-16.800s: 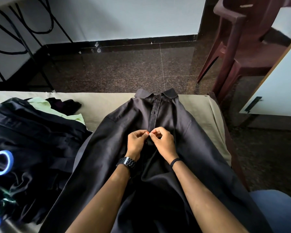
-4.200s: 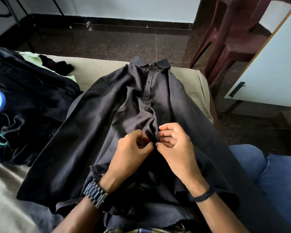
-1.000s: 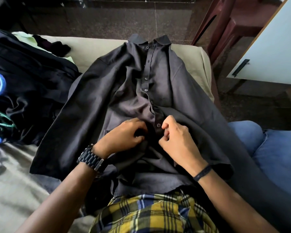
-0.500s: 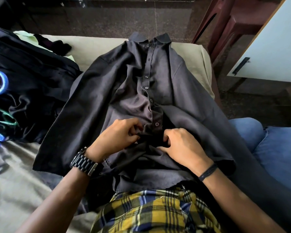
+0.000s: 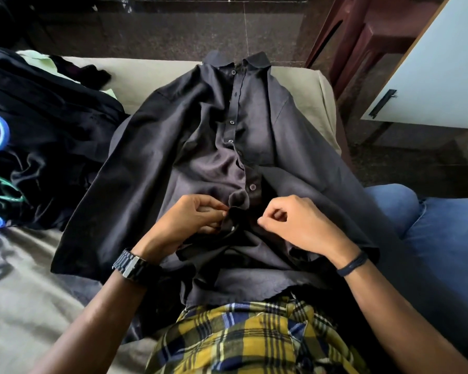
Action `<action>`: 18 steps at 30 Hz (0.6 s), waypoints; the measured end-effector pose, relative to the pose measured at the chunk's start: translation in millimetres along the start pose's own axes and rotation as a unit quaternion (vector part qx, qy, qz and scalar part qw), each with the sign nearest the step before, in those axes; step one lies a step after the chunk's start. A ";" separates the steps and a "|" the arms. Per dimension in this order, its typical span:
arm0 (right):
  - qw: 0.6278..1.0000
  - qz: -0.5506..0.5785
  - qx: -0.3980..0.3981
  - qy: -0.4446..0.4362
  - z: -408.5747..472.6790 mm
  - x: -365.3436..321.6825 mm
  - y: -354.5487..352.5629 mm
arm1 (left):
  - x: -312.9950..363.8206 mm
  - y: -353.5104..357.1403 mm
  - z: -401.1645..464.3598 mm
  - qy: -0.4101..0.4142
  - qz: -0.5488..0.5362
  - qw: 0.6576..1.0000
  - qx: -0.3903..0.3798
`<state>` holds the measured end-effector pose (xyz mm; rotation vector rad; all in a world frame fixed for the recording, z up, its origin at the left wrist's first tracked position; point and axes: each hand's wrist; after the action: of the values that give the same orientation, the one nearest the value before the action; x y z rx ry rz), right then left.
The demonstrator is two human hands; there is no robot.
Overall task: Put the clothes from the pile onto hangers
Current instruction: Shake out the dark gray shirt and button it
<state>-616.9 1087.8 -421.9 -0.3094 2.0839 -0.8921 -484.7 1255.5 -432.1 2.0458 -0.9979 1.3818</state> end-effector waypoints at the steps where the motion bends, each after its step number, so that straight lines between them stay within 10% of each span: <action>1: 1.000 -0.018 -0.020 0.003 -2.2 0.2 0.8 | 0.0 1.5 -0.1 -0.001 -0.005 1.000 -0.005; 7: 0.980 -0.193 -0.034 -0.045 -8.2 -4.5 5.5 | 2.7 5.4 -3.9 0.018 0.018 1.000 0.018; 14: 0.995 0.088 -0.044 -0.012 -4.7 2.7 -10.6 | 14.1 6.8 -9.2 0.057 -0.001 0.998 0.037; 18: 0.989 -0.136 -0.035 -0.050 -8.9 7.3 -1.3 | 17.2 6.0 -10.2 0.061 0.053 0.996 0.028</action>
<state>-628.5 1087.6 -421.7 -0.6747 2.0122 -0.9429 -491.4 1253.9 -412.4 1.9453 -1.0397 1.5862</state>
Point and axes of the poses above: each hand's wrist, its own z-axis towards the middle knuckle, its own y-axis out of the palm, x = y × z, and after that the axes turned 11 degrees about y, right-handed
